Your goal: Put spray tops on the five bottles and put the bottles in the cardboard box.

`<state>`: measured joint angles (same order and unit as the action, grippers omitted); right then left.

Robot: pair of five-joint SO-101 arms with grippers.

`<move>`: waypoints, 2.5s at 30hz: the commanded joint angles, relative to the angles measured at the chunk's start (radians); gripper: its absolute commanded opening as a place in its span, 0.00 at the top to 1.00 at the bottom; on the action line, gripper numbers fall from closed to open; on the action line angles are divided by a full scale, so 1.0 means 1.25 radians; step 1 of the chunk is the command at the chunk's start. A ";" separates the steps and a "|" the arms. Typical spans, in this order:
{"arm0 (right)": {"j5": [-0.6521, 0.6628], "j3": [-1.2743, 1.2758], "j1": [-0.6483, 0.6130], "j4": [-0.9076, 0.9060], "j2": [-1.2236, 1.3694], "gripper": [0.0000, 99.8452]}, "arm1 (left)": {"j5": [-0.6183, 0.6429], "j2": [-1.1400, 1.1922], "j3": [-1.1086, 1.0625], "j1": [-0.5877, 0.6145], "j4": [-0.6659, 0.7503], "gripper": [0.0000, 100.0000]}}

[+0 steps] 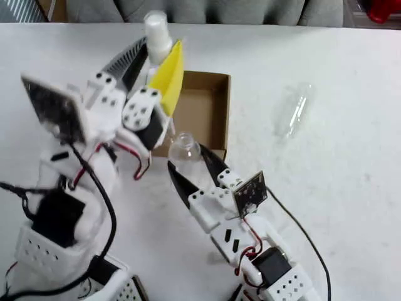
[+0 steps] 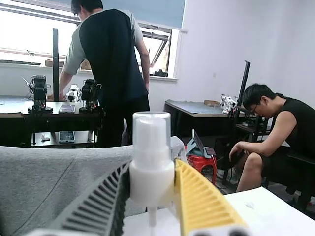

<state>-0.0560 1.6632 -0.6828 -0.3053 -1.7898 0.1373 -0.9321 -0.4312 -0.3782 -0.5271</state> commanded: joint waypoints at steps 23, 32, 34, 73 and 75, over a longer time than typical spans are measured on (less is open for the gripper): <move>0.010 0.001 -0.004 0.012 -0.009 0.98 | 0.020 -0.145 -0.330 -0.017 0.270 0.98; 0.010 0.001 -0.004 0.013 -0.009 0.98 | 0.020 -0.292 -0.452 -0.055 0.115 0.98; 0.010 0.001 -0.004 0.013 -0.009 0.98 | 0.020 -0.322 -0.481 -0.056 0.097 0.98; 0.010 0.009 0.001 0.013 -0.009 0.98 | 0.076 -0.452 -0.617 -0.024 0.011 0.75; 0.010 0.009 0.002 0.013 -0.009 0.98 | 0.072 -0.511 -0.616 -0.037 -0.022 0.75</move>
<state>-0.0545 1.6663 -0.6859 -0.3053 -1.7898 0.2217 -1.4461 -1.2229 -0.4135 -0.4902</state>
